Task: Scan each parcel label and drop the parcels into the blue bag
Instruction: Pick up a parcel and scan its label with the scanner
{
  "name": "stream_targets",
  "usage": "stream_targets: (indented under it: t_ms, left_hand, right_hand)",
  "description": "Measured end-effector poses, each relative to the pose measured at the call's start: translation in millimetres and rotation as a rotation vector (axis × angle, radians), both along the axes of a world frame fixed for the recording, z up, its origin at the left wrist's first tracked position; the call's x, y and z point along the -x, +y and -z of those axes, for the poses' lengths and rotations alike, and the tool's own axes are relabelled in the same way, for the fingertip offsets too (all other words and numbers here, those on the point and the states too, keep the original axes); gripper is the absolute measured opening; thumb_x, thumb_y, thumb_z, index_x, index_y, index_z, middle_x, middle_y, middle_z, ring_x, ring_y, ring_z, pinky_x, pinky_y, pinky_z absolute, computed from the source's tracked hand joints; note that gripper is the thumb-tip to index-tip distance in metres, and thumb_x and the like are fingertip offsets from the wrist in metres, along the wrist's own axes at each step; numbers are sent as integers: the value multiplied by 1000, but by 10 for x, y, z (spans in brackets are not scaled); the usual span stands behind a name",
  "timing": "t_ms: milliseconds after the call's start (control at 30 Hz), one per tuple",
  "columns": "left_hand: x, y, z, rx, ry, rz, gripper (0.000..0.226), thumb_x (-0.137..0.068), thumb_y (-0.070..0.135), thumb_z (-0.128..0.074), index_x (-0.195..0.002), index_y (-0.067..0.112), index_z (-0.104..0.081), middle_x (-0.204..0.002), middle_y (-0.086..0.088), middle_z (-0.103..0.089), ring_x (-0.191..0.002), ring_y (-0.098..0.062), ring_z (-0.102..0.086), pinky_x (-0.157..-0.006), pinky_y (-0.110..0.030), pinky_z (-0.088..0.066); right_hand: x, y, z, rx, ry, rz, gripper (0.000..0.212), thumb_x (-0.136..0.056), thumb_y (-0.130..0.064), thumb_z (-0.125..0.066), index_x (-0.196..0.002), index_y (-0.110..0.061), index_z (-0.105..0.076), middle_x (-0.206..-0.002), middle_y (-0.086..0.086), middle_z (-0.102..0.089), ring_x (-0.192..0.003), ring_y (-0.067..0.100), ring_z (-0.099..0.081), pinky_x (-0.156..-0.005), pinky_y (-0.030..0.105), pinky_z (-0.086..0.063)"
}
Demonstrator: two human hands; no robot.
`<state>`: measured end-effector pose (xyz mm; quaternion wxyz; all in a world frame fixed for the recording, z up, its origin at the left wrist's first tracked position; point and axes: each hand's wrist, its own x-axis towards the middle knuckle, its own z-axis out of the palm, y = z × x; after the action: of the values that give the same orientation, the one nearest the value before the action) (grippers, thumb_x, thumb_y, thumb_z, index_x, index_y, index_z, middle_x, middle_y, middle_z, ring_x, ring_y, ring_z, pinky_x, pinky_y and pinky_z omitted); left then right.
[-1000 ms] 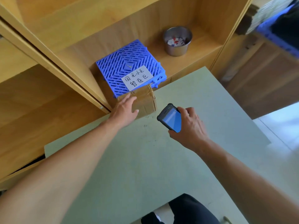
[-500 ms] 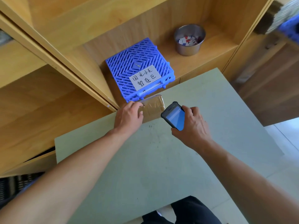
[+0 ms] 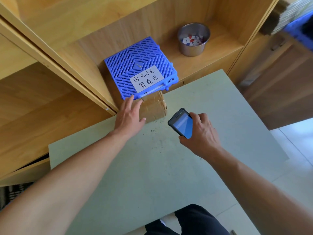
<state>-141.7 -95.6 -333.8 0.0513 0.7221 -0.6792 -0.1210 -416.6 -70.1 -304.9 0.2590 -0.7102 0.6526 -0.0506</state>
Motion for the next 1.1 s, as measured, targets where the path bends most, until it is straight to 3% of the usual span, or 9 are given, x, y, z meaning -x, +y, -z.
stream_targets:
  t_ms: [100,200,300,433,600,733,867,1000,1100]
  left_hand:
    - [-50,-268,47,-214,-121,33,116,-75,58,-80,-160,27,-7,-169,-11,-5,-155,-34,-4,-121,-58,-23]
    - [-42,-400,81,-331,-148,15,131,-71,63,-80,-160,26,8,-166,-8,-13,-150,-36,-15,-116,-60,-30]
    - [34,-366,54,-260,-146,-6,122,-76,66,-73,-161,19,2,-155,-13,-27,-139,-38,-28,-112,-53,-36]
    - [107,-313,-11,-259,-138,-59,104,-88,70,-54,-161,12,-7,-153,-14,-28,-137,-36,-30,-110,-50,-37]
    - [21,-277,-6,-270,-122,-142,75,-88,56,-67,-145,16,-39,-141,-14,-38,-130,-37,-36,-107,-46,-39]
    - [-16,-216,44,-272,-16,-166,92,-74,56,-82,-144,22,-33,-148,-13,-33,-135,-37,-33,-111,-43,-36]
    - [41,-122,42,-268,6,-128,103,-72,56,-84,-150,22,-28,-146,-11,-42,-133,-35,-42,-103,-48,-45]
    - [114,92,74,-175,-3,-118,62,-84,64,-67,-131,28,-49,-129,-5,-50,-122,-33,-49,-92,-51,-49]
    - [144,221,107,-145,46,-107,52,-85,62,-66,-124,30,-52,-121,-4,-53,-115,-33,-51,-88,-48,-50]
  right_hand:
    - [58,9,5,12,9,2,89,-70,-47,-77,-144,-26,-33,-122,1,-40,-102,25,-52,-77,36,-45]
    - [135,-4,21,7,23,17,89,-70,-46,-77,-144,-26,-32,-123,1,-40,-102,24,-51,-77,36,-44]
    - [193,-7,26,13,23,33,89,-69,-46,-77,-143,-26,-33,-123,0,-40,-103,24,-51,-77,36,-45]
    - [169,10,6,6,24,31,89,-69,-46,-77,-144,-27,-32,-122,0,-40,-103,25,-52,-77,36,-44]
    - [78,55,-13,6,22,17,90,-69,-47,-76,-145,-27,-32,-123,0,-40,-103,26,-53,-78,36,-44]
    - [64,99,-6,8,14,8,89,-69,-47,-76,-144,-26,-33,-122,0,-40,-102,25,-52,-77,36,-42]
    - [61,104,-7,15,14,-2,90,-69,-47,-76,-144,-27,-32,-121,0,-40,-102,25,-52,-78,37,-46]
    - [29,114,-10,21,7,-3,89,-69,-46,-77,-144,-26,-33,-122,1,-40,-103,24,-52,-79,39,-49]
    - [-7,131,4,19,-3,-6,89,-69,-46,-77,-144,-26,-34,-122,1,-41,-103,25,-52,-79,38,-48]
